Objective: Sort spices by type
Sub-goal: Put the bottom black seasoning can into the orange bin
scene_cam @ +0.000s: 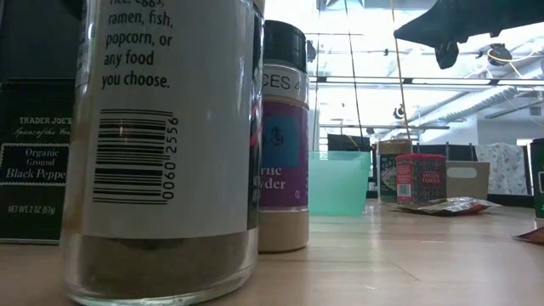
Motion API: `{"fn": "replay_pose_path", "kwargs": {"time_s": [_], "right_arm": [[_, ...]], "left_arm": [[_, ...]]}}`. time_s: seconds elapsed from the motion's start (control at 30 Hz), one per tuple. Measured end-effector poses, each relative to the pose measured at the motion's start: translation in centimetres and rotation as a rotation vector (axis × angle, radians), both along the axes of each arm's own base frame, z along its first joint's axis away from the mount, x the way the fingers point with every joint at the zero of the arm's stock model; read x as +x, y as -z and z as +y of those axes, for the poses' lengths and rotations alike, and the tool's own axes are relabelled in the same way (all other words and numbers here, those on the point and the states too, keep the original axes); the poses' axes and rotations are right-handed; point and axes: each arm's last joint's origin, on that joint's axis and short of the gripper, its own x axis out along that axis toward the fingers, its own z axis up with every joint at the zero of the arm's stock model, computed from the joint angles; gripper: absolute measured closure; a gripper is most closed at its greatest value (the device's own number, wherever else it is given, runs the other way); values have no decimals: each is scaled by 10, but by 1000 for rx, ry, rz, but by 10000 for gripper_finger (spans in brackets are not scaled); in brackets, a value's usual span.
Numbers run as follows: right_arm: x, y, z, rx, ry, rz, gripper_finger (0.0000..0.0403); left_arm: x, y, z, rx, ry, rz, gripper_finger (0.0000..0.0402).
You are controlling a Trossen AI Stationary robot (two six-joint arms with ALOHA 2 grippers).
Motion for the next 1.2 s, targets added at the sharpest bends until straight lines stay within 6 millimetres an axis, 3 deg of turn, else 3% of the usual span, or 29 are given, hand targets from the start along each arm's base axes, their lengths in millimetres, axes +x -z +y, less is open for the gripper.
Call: {"fn": "replay_pose_path", "kwargs": {"time_s": [0.23, 0.63, 1.2], "right_arm": [[0, 1, 0, 1, 0, 7, 403], [0, 3, 0, 31, 0, 16, 403], [0, 2, 0, 49, -2, 8, 403]], "left_arm": [[2, 15, -7, 82, 105, 41, 146], [0, 38, -30, 97, 79, 58, 146], [1, 59, -29, 123, 69, 42, 151]]}}
